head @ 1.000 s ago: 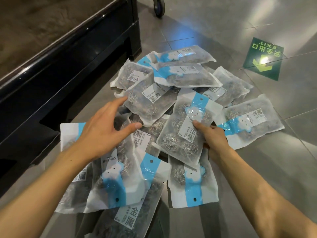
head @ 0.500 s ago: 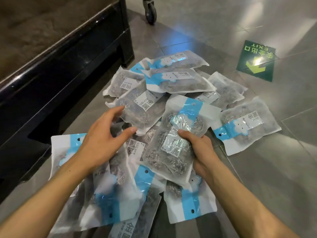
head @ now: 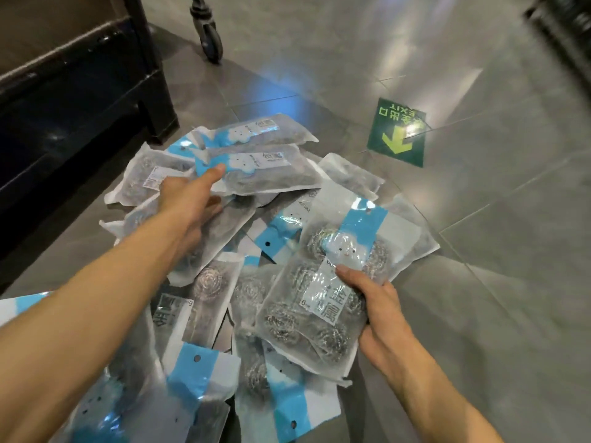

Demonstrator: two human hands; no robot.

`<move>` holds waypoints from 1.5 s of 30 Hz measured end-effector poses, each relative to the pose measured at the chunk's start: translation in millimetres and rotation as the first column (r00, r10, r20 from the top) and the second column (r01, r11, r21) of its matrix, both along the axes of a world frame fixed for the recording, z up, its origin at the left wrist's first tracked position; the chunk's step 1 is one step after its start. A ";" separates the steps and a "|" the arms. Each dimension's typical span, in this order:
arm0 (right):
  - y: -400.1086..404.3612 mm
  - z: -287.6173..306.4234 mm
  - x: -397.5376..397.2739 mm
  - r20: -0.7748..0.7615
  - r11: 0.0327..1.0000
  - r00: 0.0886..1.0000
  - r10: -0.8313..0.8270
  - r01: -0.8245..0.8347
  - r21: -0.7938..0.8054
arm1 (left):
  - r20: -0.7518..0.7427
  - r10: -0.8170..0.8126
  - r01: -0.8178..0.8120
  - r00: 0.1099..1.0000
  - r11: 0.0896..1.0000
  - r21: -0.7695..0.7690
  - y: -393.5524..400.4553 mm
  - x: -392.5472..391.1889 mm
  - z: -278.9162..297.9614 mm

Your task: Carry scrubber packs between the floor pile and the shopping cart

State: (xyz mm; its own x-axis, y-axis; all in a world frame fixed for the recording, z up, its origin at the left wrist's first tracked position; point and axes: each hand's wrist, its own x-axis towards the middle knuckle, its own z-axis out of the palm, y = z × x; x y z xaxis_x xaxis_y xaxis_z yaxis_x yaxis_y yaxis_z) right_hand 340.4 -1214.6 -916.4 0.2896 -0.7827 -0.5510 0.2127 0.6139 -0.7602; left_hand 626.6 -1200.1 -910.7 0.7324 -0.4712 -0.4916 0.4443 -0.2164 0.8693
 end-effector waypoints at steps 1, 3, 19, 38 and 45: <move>-1.3 0.1 -4.6 0.004 1.000 1.000 -0.009 0.009 0.002 | -0.026 0.054 -0.054 0.998 0.999 -0.001 -7.1 0.6 -3.6; -2.8 0.1 -11.8 0.014 0.999 1.000 -0.028 0.028 0.015 | -0.049 0.127 -0.127 0.991 0.992 0.002 -19.1 7.9 -15.0; 1.5 17.1 -16.6 0.023 0.998 0.999 0.045 -0.044 -0.033 | 0.203 -0.091 0.135 0.975 0.966 -0.219 18.8 -6.3 14.7; 15.2 41.7 -7.7 0.018 0.962 0.966 0.257 -0.254 -0.105 | 0.166 -0.398 0.415 0.902 0.906 -0.085 114.6 65.1 77.1; 20.3 29.4 -1.3 -0.023 0.969 0.972 0.234 -0.235 -0.076 | 0.084 -0.388 0.383 0.918 0.921 0.068 127.6 14.2 20.1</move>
